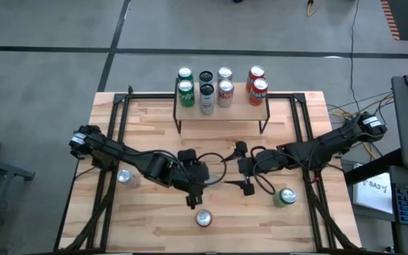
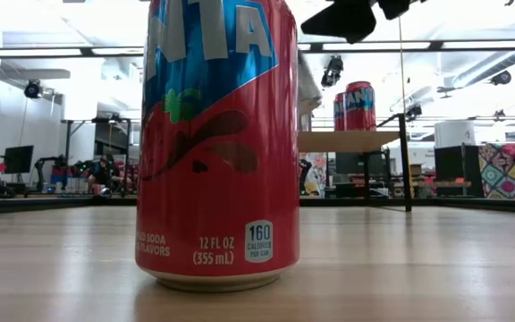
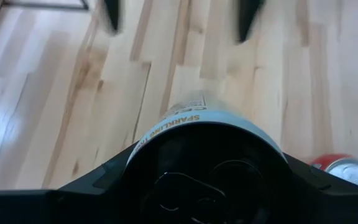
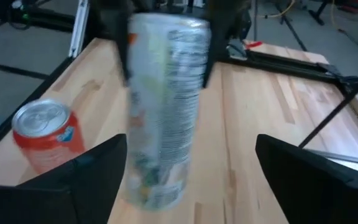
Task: Place canned beverage on shelf
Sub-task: Put the white yellow soda can on the shelf
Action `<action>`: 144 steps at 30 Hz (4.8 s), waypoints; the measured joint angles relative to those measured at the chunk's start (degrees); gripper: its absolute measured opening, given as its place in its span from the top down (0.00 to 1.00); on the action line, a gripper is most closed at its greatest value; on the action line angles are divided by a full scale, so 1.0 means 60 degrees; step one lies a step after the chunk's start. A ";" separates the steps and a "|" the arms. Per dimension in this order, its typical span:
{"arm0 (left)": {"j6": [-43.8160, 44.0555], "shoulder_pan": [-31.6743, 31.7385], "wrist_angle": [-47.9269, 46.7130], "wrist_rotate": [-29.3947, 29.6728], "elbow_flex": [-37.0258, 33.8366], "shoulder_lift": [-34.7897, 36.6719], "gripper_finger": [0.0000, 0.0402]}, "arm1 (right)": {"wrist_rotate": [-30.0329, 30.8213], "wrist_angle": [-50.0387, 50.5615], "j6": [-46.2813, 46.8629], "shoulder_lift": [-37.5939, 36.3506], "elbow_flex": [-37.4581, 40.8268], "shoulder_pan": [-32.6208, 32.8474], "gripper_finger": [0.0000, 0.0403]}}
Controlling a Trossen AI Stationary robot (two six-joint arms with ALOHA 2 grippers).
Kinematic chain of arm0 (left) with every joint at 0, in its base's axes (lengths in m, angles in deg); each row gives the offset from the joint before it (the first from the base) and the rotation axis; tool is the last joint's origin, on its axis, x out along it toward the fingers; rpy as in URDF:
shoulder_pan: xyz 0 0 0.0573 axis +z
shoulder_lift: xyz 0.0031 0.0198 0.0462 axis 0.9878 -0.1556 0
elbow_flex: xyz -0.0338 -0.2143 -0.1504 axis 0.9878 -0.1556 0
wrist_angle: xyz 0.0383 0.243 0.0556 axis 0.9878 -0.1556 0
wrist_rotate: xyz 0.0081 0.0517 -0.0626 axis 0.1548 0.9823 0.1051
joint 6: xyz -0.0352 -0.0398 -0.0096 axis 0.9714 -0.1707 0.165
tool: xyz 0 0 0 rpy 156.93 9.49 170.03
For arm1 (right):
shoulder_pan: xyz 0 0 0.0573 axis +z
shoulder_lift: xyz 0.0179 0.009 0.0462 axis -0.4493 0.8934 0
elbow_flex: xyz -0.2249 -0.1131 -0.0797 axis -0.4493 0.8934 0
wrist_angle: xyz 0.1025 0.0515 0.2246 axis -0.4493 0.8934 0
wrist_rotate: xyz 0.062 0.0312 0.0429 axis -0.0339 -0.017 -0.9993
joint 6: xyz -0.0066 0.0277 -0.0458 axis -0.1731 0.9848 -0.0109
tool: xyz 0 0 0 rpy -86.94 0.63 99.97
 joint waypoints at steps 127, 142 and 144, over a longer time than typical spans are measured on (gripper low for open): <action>-0.6875 0.2674 1.5816 0.0876 -0.5317 0.0219 0.44 | 0.2100 -0.3226 -0.0986 -0.2767 0.2437 -0.1424 0.22; -0.6298 0.2789 1.6662 0.0875 -0.5486 -0.0435 0.44 | 0.2072 -0.4237 -0.1219 -0.2634 0.2437 -0.1429 0.18; -0.6268 0.2789 1.6916 0.0742 -0.5479 -0.0454 0.44 | 0.2072 -0.4573 -0.1301 -0.2375 0.2437 -0.1429 0.18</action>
